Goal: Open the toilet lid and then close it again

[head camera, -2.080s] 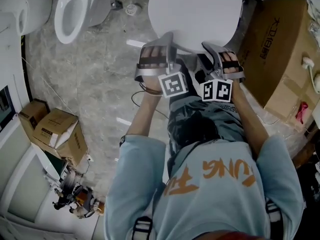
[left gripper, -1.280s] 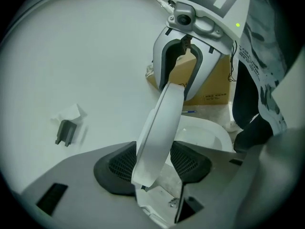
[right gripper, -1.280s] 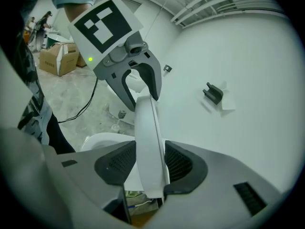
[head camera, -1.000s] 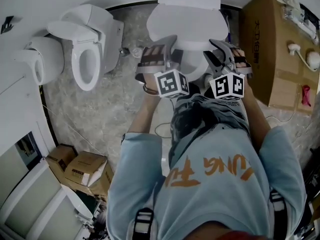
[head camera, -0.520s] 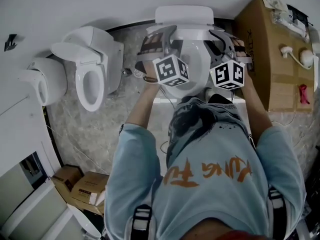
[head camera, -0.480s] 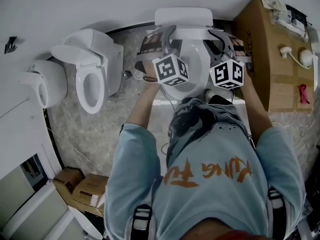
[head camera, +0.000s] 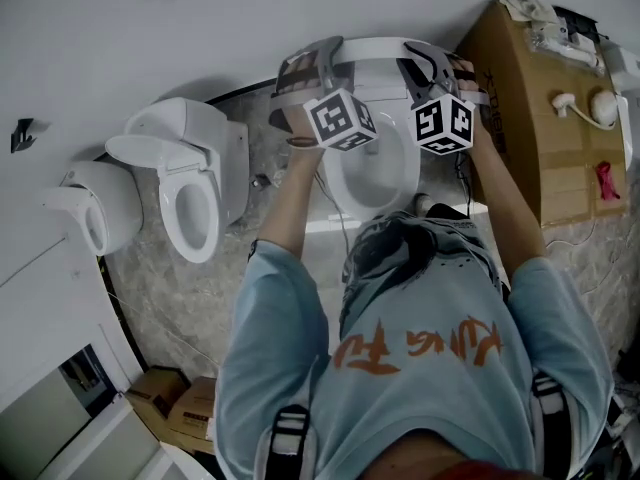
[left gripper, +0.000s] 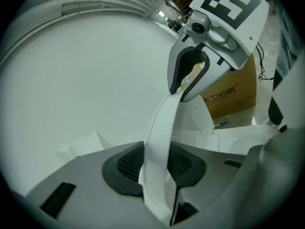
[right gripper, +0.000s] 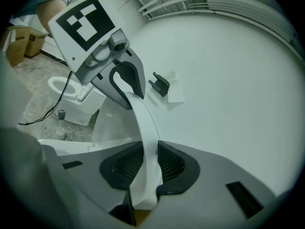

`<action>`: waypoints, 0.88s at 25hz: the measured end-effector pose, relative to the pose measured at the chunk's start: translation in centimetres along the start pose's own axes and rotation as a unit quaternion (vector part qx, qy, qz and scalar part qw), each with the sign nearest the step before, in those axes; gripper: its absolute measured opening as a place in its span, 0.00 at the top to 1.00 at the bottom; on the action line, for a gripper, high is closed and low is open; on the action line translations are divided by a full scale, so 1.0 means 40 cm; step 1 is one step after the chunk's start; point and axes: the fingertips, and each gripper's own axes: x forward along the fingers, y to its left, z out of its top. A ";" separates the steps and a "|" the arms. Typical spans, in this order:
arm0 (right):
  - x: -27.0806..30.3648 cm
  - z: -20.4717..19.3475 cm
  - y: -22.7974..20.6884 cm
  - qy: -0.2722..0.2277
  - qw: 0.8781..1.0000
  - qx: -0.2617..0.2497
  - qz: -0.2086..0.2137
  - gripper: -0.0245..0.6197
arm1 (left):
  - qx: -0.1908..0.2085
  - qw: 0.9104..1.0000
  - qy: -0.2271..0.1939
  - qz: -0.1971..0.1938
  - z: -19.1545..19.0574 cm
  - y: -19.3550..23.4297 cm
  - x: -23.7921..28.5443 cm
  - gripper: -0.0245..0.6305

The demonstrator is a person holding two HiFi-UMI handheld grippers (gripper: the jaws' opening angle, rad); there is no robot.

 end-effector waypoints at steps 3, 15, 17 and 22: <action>0.047 -0.002 -0.036 0.006 1.000 0.010 -0.014 0.80 | -0.002 1.000 -0.003 0.014 -0.002 0.039 0.046 0.75; 0.243 -0.023 -0.172 0.037 0.998 0.032 -0.034 0.84 | 0.004 1.000 -0.015 0.016 -0.016 0.157 0.244 0.75; 0.275 -0.031 -0.191 0.045 0.998 0.037 -0.034 0.84 | 0.004 1.000 -0.018 0.018 -0.018 0.173 0.277 0.75; 0.349 -0.045 -0.226 0.068 0.997 0.032 -0.037 0.86 | -0.001 1.000 -0.017 0.015 -0.030 0.205 0.349 0.75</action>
